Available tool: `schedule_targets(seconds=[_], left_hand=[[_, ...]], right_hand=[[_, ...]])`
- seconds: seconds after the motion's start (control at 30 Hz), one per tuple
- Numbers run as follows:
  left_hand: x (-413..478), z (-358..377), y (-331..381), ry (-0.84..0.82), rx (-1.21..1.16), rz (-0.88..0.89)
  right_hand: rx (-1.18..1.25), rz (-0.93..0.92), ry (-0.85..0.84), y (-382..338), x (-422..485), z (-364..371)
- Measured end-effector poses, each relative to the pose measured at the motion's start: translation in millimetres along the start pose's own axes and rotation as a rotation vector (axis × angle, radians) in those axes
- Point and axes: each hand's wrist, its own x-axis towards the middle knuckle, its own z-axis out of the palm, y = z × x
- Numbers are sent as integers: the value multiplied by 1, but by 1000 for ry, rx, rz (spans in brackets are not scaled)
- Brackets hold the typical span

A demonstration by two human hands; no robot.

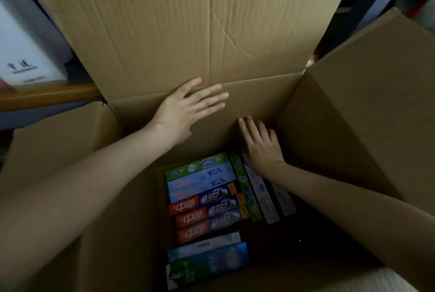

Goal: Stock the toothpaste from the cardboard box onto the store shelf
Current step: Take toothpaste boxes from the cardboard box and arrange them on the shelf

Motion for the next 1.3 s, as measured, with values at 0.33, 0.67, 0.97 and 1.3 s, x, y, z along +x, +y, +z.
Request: schedule_targets(seconds=[0.33,0.67,0.97,1.3], left_hand=[[2,-6,-4,-33,71,-57],[2,0,-4,-23,39,-11],[0,8,-3,-55,-23,43],[4,11,-1,33,23,7]], right_hand=[[48,147,-408,15,-8,32],[190,230,-892,5,-5,59],[421,279,-777,6,-5,74],[823,565,-751,9,-7,76]])
